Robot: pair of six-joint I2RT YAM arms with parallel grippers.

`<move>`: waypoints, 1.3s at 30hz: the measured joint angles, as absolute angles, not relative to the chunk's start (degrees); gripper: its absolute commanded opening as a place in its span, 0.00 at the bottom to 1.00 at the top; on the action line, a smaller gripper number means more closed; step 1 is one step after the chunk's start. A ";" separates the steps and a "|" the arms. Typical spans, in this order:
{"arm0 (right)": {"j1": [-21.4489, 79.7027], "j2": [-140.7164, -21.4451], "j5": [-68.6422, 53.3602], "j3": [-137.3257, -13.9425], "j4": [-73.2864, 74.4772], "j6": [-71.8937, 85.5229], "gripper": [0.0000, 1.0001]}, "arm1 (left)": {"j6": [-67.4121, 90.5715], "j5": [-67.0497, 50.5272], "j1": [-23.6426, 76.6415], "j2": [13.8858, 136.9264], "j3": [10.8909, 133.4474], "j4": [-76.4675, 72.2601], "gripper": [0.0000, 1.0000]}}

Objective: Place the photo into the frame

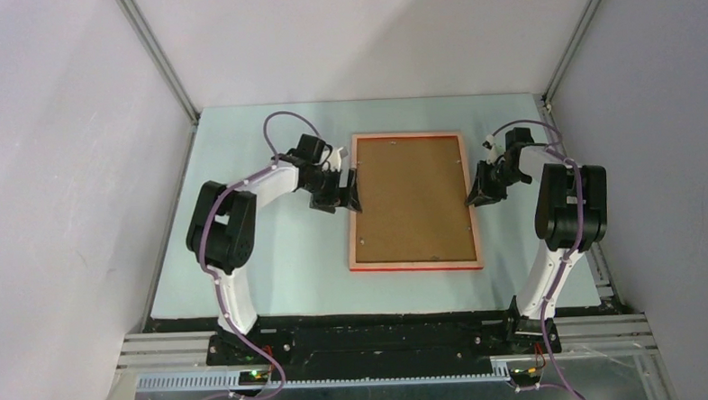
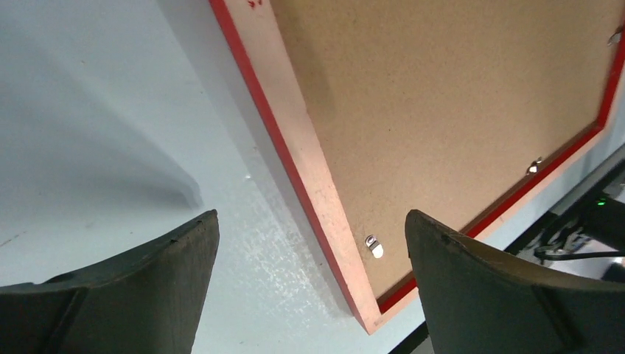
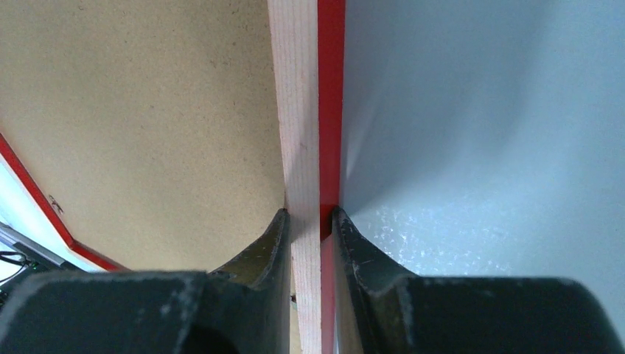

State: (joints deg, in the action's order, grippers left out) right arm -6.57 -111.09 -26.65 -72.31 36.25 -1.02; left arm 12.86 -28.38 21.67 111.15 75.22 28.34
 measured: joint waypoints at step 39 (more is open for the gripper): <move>-6.44 -110.52 -27.31 -71.16 34.85 -1.10 0.00 | 8.54 -1.89 41.76 108.51 73.82 36.67 0.73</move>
